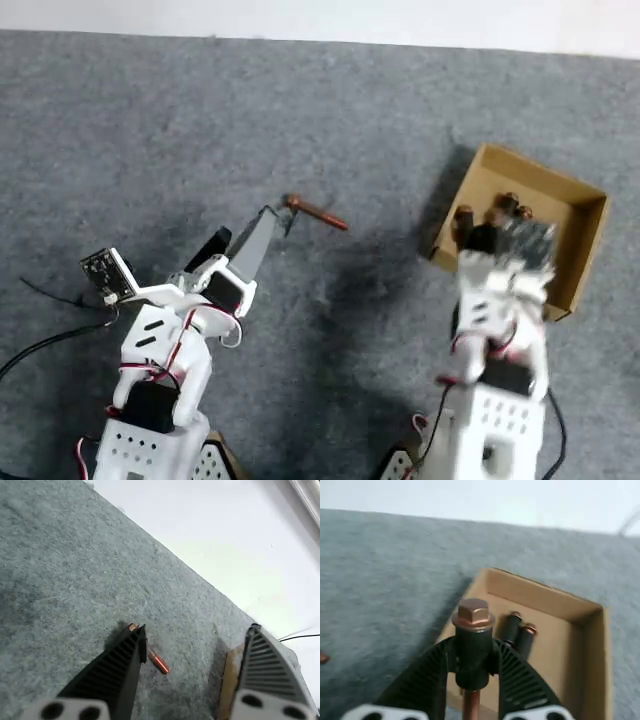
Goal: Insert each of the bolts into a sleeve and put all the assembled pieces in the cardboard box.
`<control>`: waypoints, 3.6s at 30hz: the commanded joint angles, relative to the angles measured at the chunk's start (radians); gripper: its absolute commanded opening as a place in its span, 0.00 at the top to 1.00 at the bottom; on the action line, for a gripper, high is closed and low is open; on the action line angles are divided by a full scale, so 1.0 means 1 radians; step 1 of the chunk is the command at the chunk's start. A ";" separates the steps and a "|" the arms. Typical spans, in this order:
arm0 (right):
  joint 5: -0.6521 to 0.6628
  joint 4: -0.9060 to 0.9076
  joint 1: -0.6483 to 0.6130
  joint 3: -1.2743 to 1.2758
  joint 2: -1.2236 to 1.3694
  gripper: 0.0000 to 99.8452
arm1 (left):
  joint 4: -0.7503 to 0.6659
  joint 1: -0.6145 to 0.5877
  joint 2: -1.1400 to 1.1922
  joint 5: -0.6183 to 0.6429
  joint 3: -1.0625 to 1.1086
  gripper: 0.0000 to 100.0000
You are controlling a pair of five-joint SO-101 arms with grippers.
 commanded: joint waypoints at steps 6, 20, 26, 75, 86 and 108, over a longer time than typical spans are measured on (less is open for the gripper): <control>-0.006 0.062 0.173 -0.522 0.679 1.00 | -0.026 -0.010 -0.008 -0.011 0.019 0.71; -0.006 0.171 0.254 -0.719 1.004 0.97 | -0.026 -0.008 -0.008 -0.012 0.019 0.71; 0.000 0.171 0.254 -0.719 1.003 0.81 | -0.025 -0.008 -0.008 -0.012 0.019 0.71; -0.638 0.579 -0.862 -1.629 1.715 0.80 | -0.026 -0.331 -0.016 0.086 0.018 0.71; -0.678 0.676 -0.819 -1.776 1.899 0.80 | -0.026 -0.331 -0.016 0.086 0.018 0.71; -0.543 0.934 -0.785 -1.888 1.781 1.00 | -0.026 -0.331 -0.016 0.086 0.018 0.71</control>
